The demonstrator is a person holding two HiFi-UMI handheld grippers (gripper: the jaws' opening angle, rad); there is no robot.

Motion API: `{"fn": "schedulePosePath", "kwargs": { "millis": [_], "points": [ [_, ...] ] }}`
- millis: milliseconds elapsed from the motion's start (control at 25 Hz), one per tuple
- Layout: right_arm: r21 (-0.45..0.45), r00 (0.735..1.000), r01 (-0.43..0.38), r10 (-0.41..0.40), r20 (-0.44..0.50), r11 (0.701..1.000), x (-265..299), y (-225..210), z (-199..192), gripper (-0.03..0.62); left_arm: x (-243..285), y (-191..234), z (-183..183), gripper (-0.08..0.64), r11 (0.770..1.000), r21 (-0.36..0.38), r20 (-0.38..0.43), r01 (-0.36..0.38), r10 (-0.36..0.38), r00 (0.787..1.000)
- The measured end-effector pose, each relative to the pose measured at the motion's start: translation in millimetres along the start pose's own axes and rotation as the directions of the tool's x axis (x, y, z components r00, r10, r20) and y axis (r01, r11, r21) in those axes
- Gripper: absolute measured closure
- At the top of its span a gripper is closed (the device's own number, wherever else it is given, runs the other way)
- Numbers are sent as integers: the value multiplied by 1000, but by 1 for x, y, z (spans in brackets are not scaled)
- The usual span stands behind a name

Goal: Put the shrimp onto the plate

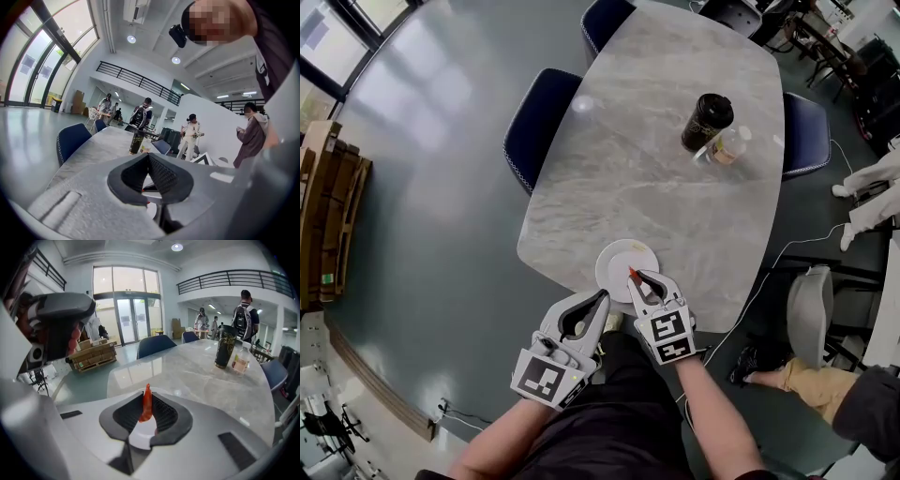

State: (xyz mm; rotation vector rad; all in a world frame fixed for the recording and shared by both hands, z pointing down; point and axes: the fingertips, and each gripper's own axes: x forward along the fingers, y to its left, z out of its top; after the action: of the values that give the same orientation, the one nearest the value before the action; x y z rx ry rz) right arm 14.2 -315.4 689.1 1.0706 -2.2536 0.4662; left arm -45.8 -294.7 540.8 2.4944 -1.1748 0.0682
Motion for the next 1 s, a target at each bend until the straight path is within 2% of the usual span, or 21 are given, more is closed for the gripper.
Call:
{"fn": "schedulePosePath", "kwargs": {
  "millis": [120,240,640,1000],
  "points": [
    [-87,997,18,-25,-73,996,22,-1,-11,534,5,10,-8,552,1000,3,0,4,-4,1000],
    [-138,991,22,-40,-127,990,37,0,-21,534,6,16,-15,552,1000,2,1,12,-12,1000],
    [-208,975,27,-72,-210,978,57,-8,-37,534,29,32,-39,552,999,7,-7,42,-42,999],
    [-242,965,-5,-58,-254,970,62,-6,-43,532,38,36,-41,552,999,12,-12,49,-49,999]
  ]
}}
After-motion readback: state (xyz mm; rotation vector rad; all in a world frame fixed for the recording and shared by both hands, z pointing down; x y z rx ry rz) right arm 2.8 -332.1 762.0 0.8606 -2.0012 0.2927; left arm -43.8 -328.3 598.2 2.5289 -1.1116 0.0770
